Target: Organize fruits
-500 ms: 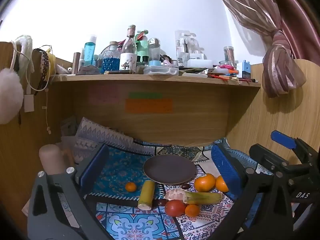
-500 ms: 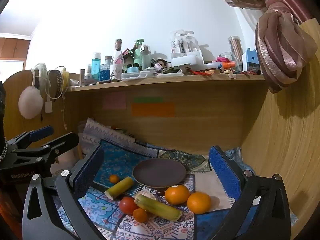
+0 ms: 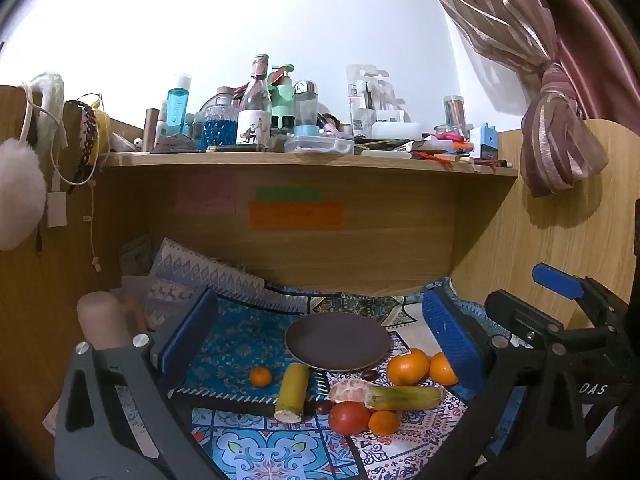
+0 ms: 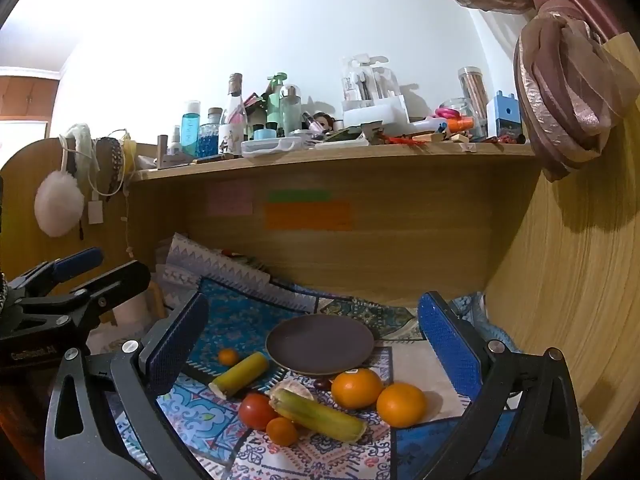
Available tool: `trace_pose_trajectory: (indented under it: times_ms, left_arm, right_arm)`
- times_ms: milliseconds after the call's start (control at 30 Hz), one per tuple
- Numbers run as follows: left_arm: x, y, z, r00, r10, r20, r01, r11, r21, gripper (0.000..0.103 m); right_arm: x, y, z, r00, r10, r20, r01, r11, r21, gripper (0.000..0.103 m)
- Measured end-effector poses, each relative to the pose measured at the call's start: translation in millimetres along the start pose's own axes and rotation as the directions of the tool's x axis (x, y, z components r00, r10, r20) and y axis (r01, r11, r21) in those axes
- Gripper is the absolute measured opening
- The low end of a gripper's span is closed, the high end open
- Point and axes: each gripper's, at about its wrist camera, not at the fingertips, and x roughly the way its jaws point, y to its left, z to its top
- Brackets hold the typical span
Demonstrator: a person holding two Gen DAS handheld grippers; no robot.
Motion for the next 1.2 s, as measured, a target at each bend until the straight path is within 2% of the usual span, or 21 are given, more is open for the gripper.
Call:
trace_pose_trajectory:
  times_ms: [1200]
  left_arm:
    - [3.0, 6.3, -4.8, 1.000, 0.017, 0.012, -0.017, 1.000, -0.013, 0.103]
  right_arm:
    - [-6.7, -6.7, 4.1, 1.000, -0.003, 0.022, 0.003, 1.000, 0.023, 0.103]
